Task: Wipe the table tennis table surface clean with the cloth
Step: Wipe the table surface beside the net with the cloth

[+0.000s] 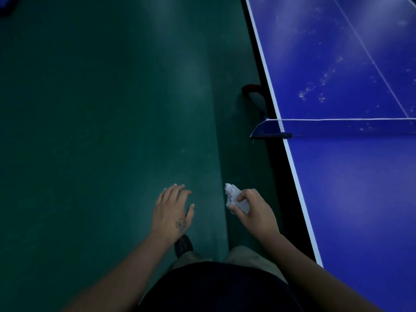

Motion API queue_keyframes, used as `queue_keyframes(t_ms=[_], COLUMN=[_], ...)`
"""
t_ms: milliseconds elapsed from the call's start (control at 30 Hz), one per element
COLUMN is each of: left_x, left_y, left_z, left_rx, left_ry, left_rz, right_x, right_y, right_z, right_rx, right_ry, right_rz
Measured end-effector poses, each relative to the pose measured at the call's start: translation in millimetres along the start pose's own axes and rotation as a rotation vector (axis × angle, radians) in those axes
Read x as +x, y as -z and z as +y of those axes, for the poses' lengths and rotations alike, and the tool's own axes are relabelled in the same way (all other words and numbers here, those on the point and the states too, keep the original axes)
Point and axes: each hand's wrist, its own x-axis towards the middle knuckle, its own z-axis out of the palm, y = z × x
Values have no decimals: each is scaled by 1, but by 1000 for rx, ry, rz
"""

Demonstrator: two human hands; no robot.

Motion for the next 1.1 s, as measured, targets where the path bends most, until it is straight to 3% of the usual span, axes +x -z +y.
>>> queue_keyframes(t_ms=[400, 800, 1100], left_x=[131, 295, 380], left_y=[18, 17, 15], left_z=[-14, 30, 55], left_rx=[0, 72, 50], left_ry=[3, -20, -93], left_rz=[32, -25, -65], right_x=[136, 295, 352], right_y=[6, 51, 72], right_z=[-7, 35, 48], right_rx=[36, 111, 128], right_ry=[29, 33, -4], right_rz=[7, 3, 47])
